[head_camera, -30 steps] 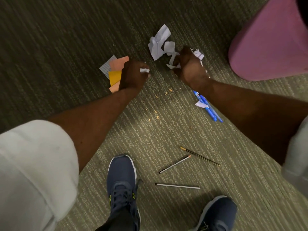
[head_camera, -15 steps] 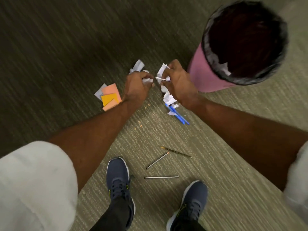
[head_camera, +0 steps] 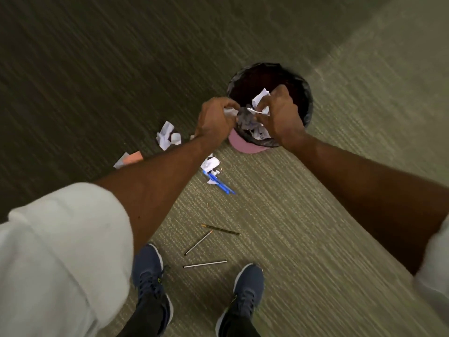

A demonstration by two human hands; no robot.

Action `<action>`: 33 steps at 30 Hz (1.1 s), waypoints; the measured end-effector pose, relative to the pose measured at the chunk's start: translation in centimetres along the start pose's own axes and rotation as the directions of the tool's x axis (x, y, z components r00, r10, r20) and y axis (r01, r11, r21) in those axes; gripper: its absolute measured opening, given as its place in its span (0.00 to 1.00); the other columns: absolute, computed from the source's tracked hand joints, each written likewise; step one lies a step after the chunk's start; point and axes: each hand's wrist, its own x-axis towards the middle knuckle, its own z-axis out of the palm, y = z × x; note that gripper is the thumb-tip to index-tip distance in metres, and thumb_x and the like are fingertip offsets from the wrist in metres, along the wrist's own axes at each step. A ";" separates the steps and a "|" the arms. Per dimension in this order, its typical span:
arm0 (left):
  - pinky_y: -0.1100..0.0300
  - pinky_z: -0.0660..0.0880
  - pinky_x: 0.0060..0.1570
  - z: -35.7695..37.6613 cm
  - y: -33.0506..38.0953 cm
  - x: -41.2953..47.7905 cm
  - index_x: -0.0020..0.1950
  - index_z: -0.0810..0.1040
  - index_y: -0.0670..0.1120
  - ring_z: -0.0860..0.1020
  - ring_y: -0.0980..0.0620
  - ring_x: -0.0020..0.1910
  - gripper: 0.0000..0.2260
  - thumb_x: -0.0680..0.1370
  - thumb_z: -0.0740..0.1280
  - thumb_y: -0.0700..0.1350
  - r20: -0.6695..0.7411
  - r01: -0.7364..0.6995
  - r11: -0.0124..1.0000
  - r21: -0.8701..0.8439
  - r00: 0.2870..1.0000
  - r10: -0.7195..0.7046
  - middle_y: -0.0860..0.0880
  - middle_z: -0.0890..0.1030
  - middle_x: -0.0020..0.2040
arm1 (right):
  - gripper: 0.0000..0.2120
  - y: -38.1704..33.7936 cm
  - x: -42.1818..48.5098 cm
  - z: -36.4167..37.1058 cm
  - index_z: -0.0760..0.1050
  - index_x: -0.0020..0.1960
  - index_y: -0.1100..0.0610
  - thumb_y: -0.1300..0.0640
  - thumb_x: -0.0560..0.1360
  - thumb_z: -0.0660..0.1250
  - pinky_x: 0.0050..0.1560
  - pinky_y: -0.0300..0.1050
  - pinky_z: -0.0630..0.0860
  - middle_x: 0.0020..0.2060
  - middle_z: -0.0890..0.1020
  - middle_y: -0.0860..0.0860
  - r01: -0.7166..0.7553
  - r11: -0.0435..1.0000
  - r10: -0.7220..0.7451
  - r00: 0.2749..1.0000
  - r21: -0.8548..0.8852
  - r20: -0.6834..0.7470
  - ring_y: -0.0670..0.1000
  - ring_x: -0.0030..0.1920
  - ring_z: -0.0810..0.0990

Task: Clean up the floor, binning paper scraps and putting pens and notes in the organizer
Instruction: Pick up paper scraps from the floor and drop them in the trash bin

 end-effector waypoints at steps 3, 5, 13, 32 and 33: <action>0.74 0.68 0.44 2.3 2.2 0.9 0.55 0.84 0.43 0.78 0.58 0.48 0.13 0.71 0.72 0.37 0.025 0.046 0.999 -0.014 0.999 -0.046 0.47 0.85 0.52 | 0.08 2.1 0.6 -0.5 0.80 0.48 0.56 0.55 0.72 0.76 0.43 0.41 0.67 0.57 0.71 0.56 -0.021 1.000 0.021 1.000 0.001 0.006 0.58 0.53 0.79; 0.74 0.69 0.46 3.4 3.3 1.6 0.58 0.83 0.43 0.76 0.59 0.49 0.16 0.70 0.74 0.37 0.030 0.056 0.998 -0.021 0.998 -0.055 0.46 0.84 0.55 | 0.09 3.3 0.9 -0.8 0.81 0.49 0.56 0.57 0.71 0.77 0.45 0.40 0.67 0.59 0.71 0.58 -0.008 1.000 0.008 1.000 -0.013 0.010 0.60 0.54 0.78; 0.60 0.73 0.64 5.1 5.6 2.8 0.72 0.73 0.45 0.76 0.49 0.64 0.29 0.72 0.75 0.39 0.081 0.043 0.999 -0.018 0.996 -0.041 0.44 0.77 0.67 | 0.19 5.9 0.2 -2.0 0.80 0.63 0.57 0.61 0.72 0.74 0.69 0.45 0.69 0.77 0.61 0.60 -0.023 1.000 0.023 0.998 -0.008 0.052 0.60 0.73 0.67; 0.54 0.78 0.57 1.9 -11.3 -4.6 0.55 0.82 0.41 0.82 0.46 0.51 0.10 0.74 0.71 0.40 0.005 0.234 0.968 0.093 0.972 -0.235 0.43 0.84 0.50 | 0.11 2.2 -6.7 10.2 0.78 0.57 0.58 0.63 0.75 0.68 0.48 0.50 0.76 0.55 0.77 0.57 0.242 0.970 -0.244 0.959 0.031 0.142 0.60 0.51 0.80; 0.53 0.78 0.57 2.3 -12.9 -5.7 0.52 0.82 0.40 0.83 0.45 0.51 0.09 0.74 0.71 0.40 0.002 0.260 0.960 0.101 0.965 -0.262 0.42 0.85 0.49 | 0.11 2.3 -6.9 11.6 0.77 0.57 0.57 0.63 0.74 0.68 0.48 0.50 0.77 0.54 0.77 0.57 0.219 0.975 -0.221 0.960 0.031 0.172 0.59 0.50 0.80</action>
